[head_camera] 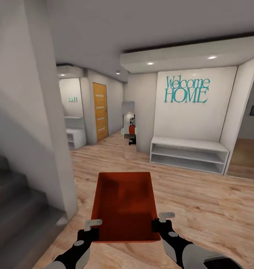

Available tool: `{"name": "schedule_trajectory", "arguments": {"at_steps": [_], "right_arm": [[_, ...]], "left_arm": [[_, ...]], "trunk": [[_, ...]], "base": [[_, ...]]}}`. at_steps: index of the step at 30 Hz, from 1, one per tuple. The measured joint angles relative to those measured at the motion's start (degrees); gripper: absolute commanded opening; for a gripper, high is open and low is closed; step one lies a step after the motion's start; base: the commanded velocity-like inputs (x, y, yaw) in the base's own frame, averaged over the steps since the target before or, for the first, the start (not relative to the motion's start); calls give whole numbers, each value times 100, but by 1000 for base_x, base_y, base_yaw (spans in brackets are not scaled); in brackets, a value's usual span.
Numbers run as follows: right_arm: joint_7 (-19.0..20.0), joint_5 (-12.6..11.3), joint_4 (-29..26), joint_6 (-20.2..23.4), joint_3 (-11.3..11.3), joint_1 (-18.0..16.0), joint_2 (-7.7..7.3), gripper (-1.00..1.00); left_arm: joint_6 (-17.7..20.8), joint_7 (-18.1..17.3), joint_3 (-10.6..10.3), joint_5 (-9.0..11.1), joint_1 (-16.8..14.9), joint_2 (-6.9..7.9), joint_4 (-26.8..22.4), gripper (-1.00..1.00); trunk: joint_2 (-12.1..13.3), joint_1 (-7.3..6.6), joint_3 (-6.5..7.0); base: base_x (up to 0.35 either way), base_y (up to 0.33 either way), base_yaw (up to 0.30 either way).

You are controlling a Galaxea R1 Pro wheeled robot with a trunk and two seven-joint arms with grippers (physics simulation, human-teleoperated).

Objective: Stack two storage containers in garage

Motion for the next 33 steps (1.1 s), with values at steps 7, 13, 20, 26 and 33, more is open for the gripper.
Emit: {"name": "schedule_trajectory", "arguments": {"at_steps": [7, 13, 20, 26, 33], "right_arm": [[3, 8, -1, 1, -9, 0, -2, -100], [3, 8, -1, 1, -10, 0, -2, -100], [3, 8, -1, 1, -10, 0, -2, -100], [3, 8, -1, 1, -10, 0, -2, -100], [3, 8, -1, 1, -10, 0, -2, -100]], "left_arm": [[7, 0, -1, 0, 1, 0, -5, -100], [7, 0, 2, -4, 1, 0, -5, -100], [7, 0, 1, -3, 1, 0, -5, -100], [7, 0, 1, -3, 1, 0, -5, -100], [7, 0, 1, -3, 1, 0, -5, -100]], "trunk": [[0, 0, 0], [0, 0, 0], [0, 0, 0], [0, 0, 0], [0, 0, 0]], "base": [[320, 0, 0], [320, 0, 0], [320, 0, 0], [320, 0, 0], [319, 0, 0]]}}
